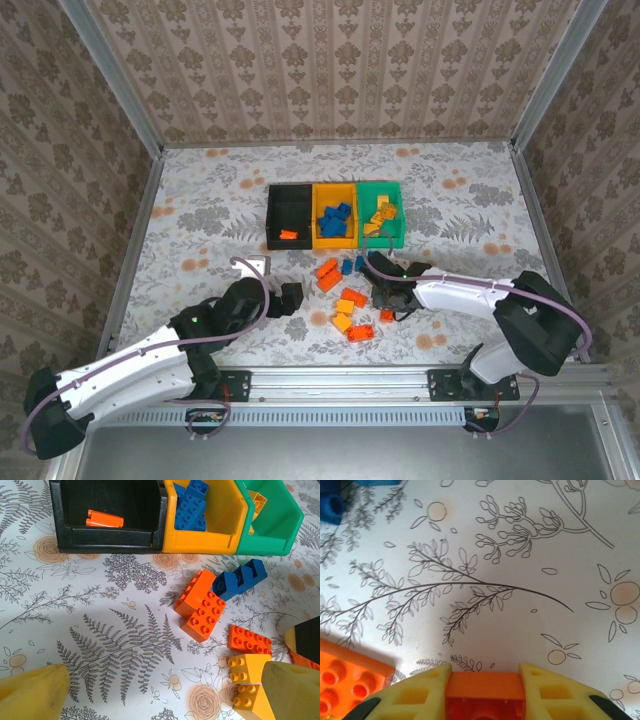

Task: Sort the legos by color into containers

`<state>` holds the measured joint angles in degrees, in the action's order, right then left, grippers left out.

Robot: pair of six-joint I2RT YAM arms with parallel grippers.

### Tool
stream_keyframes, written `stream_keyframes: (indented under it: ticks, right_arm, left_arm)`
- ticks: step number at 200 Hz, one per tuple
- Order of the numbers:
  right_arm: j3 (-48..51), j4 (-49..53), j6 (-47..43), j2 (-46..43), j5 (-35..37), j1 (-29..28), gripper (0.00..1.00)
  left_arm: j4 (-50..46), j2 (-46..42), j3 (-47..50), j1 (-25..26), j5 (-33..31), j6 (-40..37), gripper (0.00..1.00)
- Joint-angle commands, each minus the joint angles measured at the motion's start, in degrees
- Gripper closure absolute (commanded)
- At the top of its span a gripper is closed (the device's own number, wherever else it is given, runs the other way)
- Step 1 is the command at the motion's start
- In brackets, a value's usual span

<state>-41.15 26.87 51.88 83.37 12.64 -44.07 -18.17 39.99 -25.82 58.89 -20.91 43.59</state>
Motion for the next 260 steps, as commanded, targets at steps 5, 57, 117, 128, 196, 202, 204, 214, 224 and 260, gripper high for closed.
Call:
stream_keyframes:
  ticks: [5, 57, 117, 128, 196, 202, 204, 214, 224, 260]
  right_arm:
    - [-3.84, 3.33, -9.02, -5.53, -2.20, 0.20, 0.71]
    - [-20.13, -1.44, -19.66, -1.48, -8.09, -1.44, 0.72]
    - [-53.68, -2.17, -25.50, 27.29, -8.00, -2.15, 0.71]
    - [-59.65, -0.89, -26.11, 32.29, -6.41, -1.91, 0.71]
    - [-80.88, 3.54, -24.79, 51.49, -3.15, 0.67, 0.64]
    - [-81.46, 3.54, -24.89, 51.86, -3.31, 0.74, 0.59]
    - [-81.66, 3.54, -24.94, 51.95, -3.39, 0.72, 0.58]
    - [-82.13, 2.79, -25.36, 51.98, -3.74, 0.79, 0.50]
    - [-82.74, 2.42, -25.51, 51.64, -4.02, 0.77, 0.45]
    - [-80.32, 1.60, -24.97, 45.91, -4.65, 0.69, 0.36]
  left_arm:
    - [-4.32, -0.85, 0.17, 0.03, -2.15, 0.29, 0.00]
    - [-15.68, -5.84, -2.37, -0.26, -7.18, 2.51, 0.00]
    - [-18.47, -11.88, -0.11, -0.70, -4.58, 3.61, 0.00]
    - [-17.92, -11.74, 0.24, -0.72, -3.95, 3.70, 0.00]
    - [-16.49, -7.52, -1.20, -1.20, -1.87, 1.79, 0.00]
    - [-16.28, -7.44, -1.32, -1.23, -1.71, 1.55, 0.00]
    - [-16.28, -7.46, -1.27, -1.24, -1.62, 1.51, 0.00]
    - [-16.10, -7.37, -1.51, -1.29, -1.43, 1.32, 0.00]
    - [-15.87, -7.35, -1.51, -1.29, -1.20, 1.15, 0.00]
    - [-13.91, -6.79, -1.76, -1.25, 0.81, -0.37, 0.00]
